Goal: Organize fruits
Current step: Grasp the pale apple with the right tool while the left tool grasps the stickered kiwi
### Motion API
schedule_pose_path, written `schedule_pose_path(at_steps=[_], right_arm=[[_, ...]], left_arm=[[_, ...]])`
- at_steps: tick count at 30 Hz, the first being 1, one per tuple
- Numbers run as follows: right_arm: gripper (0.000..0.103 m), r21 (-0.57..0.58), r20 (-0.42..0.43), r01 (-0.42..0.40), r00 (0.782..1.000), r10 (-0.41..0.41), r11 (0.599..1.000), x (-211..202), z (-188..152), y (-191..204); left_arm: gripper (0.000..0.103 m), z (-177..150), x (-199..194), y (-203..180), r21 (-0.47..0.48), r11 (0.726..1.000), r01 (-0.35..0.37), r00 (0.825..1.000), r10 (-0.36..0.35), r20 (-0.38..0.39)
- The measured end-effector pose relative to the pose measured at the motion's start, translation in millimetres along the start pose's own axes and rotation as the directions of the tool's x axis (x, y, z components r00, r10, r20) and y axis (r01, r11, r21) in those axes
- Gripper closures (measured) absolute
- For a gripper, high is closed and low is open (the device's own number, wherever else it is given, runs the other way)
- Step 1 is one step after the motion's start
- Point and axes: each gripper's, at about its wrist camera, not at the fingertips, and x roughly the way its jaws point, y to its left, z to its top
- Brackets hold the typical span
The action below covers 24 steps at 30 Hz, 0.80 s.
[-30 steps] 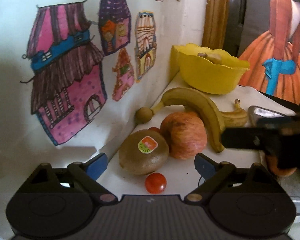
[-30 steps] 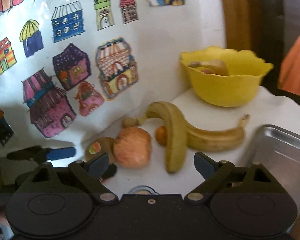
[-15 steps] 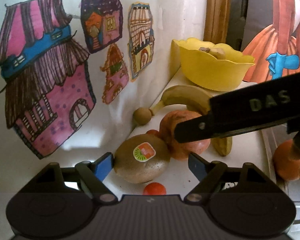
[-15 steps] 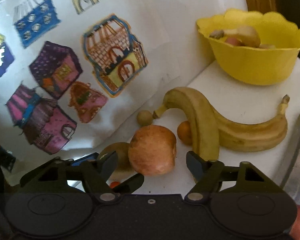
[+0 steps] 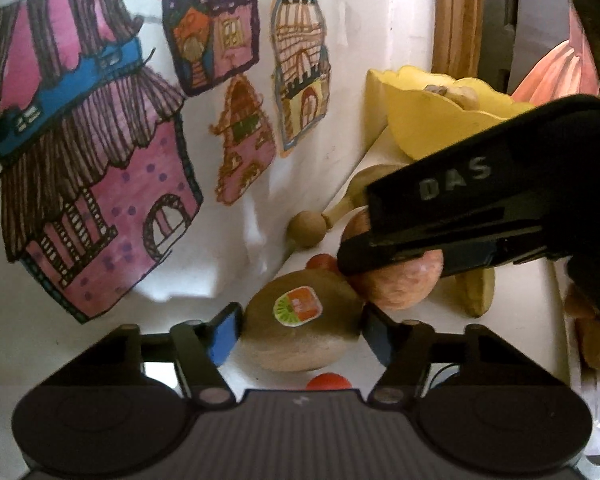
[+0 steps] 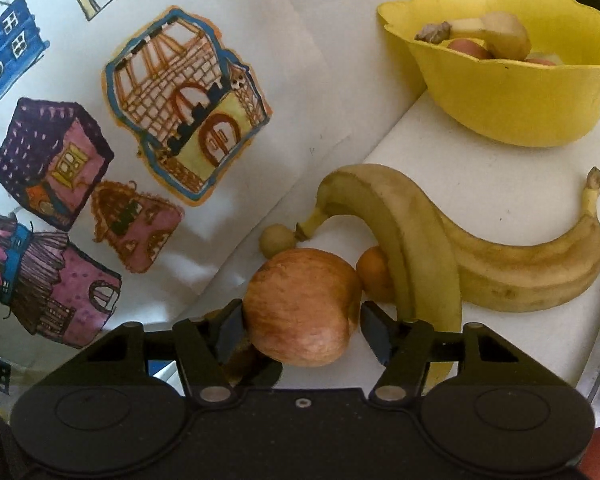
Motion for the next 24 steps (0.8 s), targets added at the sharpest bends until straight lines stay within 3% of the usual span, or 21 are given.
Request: schedule_pose_path(at_steps=[3, 9, 14, 20, 24], right_arm=[[0.047, -0.005, 0.019, -0.010, 1.000, 0.010, 1.000, -7, -4, -1], [0.047, 0.005, 0.022, -0.009, 1.000, 0.009, 1.000, -27, -12, -12], [0.047, 0.046, 0.019, -0.008, 1.000, 0.007, 0.999, -44, -20, -29], [0.044, 0.086, 0.031, -0.017, 0.999, 0.015, 0.996, -43, -22, -30], [0.041, 0.118, 0.051, -0.013, 0.999, 0.007, 0.993, -39, -19, -31]], left_arm=[[0.035, 0, 3, -1, 0.005, 1.000, 0.003, 1.000, -0.003, 0.004], [0.034, -6, 0, 10, 0.025, 0.999, 0.047, 0.999, -0.048, 0.005], [0.021, -8, -8, 9, 0.038, 0.995, 0.096, 0.995, -0.096, -0.004], [0.019, -8, -4, -1, 0.069, 0.996, 0.048, 0.999, -0.047, -0.020], [0.025, -4, 3, -4, 0.071, 0.997, 0.023, 1.000, -0.021, -0.023]])
